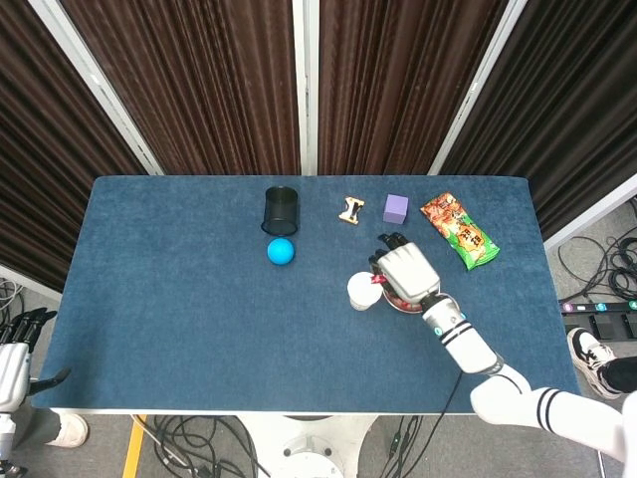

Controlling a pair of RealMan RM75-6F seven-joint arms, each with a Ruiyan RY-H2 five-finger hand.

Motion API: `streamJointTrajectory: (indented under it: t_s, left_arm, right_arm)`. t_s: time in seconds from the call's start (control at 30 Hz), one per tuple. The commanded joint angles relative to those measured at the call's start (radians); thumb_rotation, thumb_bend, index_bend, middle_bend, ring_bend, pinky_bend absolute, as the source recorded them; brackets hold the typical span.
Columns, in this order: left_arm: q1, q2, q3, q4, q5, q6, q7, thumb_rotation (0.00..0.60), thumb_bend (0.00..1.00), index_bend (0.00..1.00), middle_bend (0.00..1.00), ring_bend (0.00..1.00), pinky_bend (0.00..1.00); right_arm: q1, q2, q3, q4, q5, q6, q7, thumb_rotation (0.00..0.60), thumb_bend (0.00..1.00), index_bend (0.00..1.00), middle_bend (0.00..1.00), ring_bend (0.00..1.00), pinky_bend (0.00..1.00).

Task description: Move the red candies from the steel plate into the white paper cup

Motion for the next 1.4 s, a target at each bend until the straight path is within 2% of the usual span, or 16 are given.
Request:
streamJointTrajectory:
  t_s: [0.03,0.2,0.33,0.47,0.53,0.7,0.83,1.03,1.4]
  left_arm:
    - [0.003,-0.002,0.001,0.005,-0.001,0.001,-0.005,0.600,0.00,0.24,0.24,0.15,0.20]
    - [0.006,-0.007,0.002,0.017,-0.005,-0.002,-0.014,0.600,0.00,0.24,0.24,0.15,0.20]
    - [0.006,-0.011,0.001,0.022,-0.001,0.001,-0.018,0.600,0.00,0.24,0.24,0.15,0.20]
    - [0.007,-0.013,-0.001,0.025,-0.001,0.006,-0.020,0.600,0.00,0.24,0.24,0.15,0.20]
    - [0.008,-0.013,-0.001,0.025,0.001,0.009,-0.021,0.600,0.00,0.24,0.24,0.15,0.20]
    - [0.008,-0.013,-0.001,0.024,0.006,0.011,-0.018,0.600,0.00,0.24,0.24,0.15,0.20]
    - [0.008,-0.014,-0.001,0.018,0.012,0.017,-0.013,0.600,0.00,0.24,0.24,0.15,0.20]
    - [0.008,-0.008,0.000,0.007,0.014,0.018,-0.006,0.600,0.00,0.24,0.24,0.15,0.20]
    - [0.012,-0.007,0.003,0.005,0.006,0.012,-0.004,0.600,0.00,0.24,0.24,0.15,0.20]
  right_arm:
    - [0.017,-0.025,-0.002,0.017,0.026,-0.016,-0.025,0.600,0.39,0.56,0.47,0.16,0.22]
    - [0.025,-0.032,-0.012,0.018,0.044,-0.025,-0.045,0.600,0.39,0.49,0.42,0.12,0.21]
    - [0.027,-0.024,-0.015,0.003,0.054,-0.025,-0.054,0.600,0.38,0.37,0.35,0.08,0.19]
    - [0.019,-0.002,-0.016,-0.018,0.062,-0.006,-0.060,0.600,0.25,0.29,0.31,0.06,0.17]
    - [0.001,0.019,-0.015,-0.030,0.064,0.023,-0.048,0.600,0.17,0.28,0.30,0.06,0.17]
    - [-0.046,0.072,-0.041,-0.024,0.079,0.044,-0.021,0.600,0.08,0.27,0.33,0.06,0.17]
    - [-0.075,0.086,-0.082,0.008,0.104,0.022,-0.024,0.600,0.07,0.27,0.35,0.07,0.17]
    - [-0.091,0.045,-0.116,0.085,0.135,-0.022,-0.013,0.600,0.09,0.29,0.36,0.07,0.17]
    - [-0.065,-0.060,-0.119,0.223,0.136,-0.080,-0.007,0.600,0.20,0.32,0.36,0.07,0.17]
